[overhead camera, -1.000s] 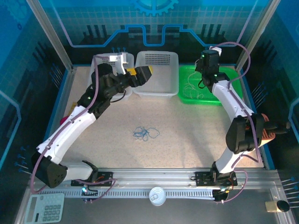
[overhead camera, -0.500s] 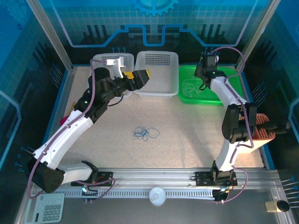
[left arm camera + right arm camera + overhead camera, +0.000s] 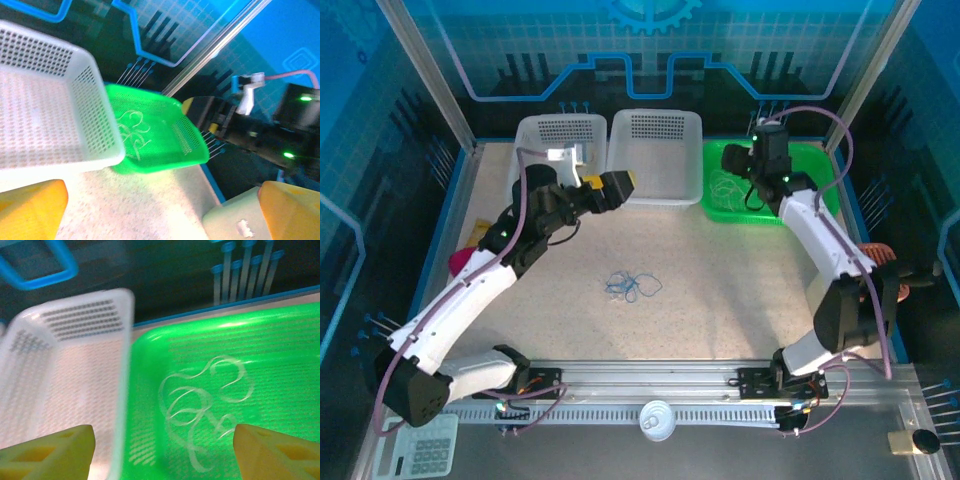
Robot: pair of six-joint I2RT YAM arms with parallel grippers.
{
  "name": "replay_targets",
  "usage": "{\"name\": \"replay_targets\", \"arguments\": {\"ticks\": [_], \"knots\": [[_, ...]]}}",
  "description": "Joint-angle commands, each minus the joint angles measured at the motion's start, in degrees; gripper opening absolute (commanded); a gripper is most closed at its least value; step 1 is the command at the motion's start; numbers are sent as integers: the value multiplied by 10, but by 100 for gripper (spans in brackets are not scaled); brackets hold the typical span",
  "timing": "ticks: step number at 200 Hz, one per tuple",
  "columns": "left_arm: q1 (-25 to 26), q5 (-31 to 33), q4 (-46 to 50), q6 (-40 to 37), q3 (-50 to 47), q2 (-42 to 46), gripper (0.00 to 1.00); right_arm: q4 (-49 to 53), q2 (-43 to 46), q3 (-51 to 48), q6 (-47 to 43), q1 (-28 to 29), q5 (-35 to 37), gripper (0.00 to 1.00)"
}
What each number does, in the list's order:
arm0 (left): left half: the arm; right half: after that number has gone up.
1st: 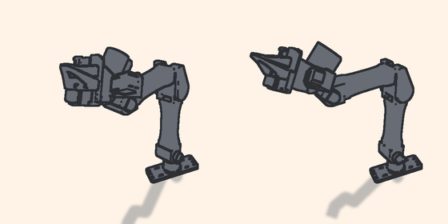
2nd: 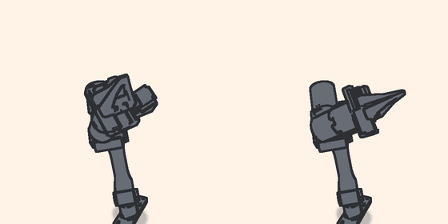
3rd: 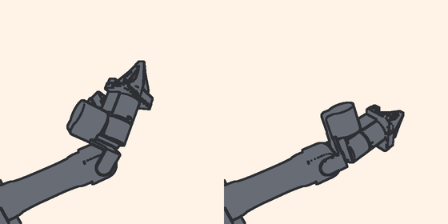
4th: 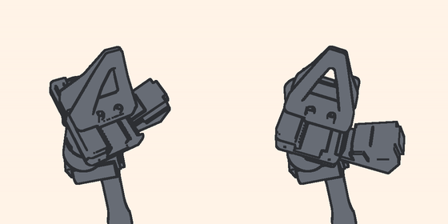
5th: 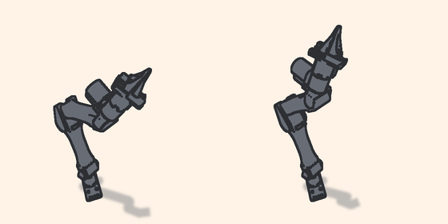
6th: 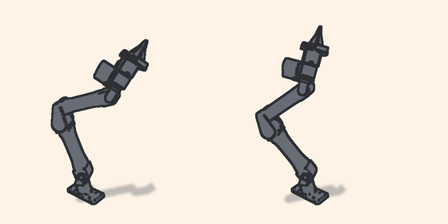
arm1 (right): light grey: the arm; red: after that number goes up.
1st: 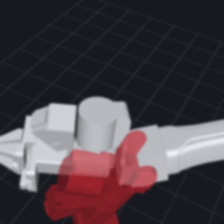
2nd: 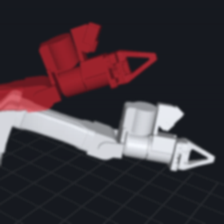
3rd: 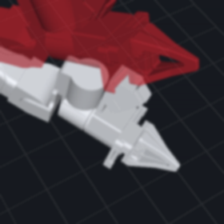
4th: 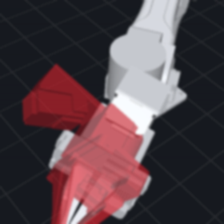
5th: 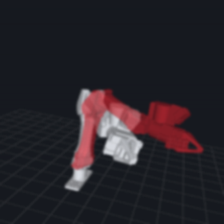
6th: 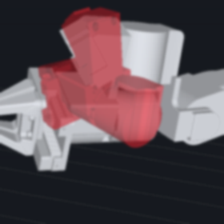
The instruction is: Untangle the cables
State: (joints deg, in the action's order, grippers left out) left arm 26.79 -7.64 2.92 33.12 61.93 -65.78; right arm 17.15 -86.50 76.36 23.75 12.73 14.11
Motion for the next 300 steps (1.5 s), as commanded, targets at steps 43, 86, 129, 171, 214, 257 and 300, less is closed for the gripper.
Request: {"name": "replay_targets", "arguments": {"ticks": [43,86,129,171,214,257,300], "knots": [[-2,59,35,25,-129,75,99,-2,120,-206,84,171,-65,73],[-2,80,26,46,-199,105,99,-25,129,-346,192,280,-89,77],[-2,80,14,57,-225,103,99,-108,104,-404,278,318,-116,77],[-2,81,15,58,-233,110,99,-150,58,-391,305,322,-156,76],[-3,80,12,61,-240,114,99,-201,16,-383,336,322,-196,72],[-2,74,1,66,-243,109,99,-236,-20,-367,350,321,-210,52],[-3,68,2,61,-243,108,99,-224,-13,-328,316,273,-234,0]]}}
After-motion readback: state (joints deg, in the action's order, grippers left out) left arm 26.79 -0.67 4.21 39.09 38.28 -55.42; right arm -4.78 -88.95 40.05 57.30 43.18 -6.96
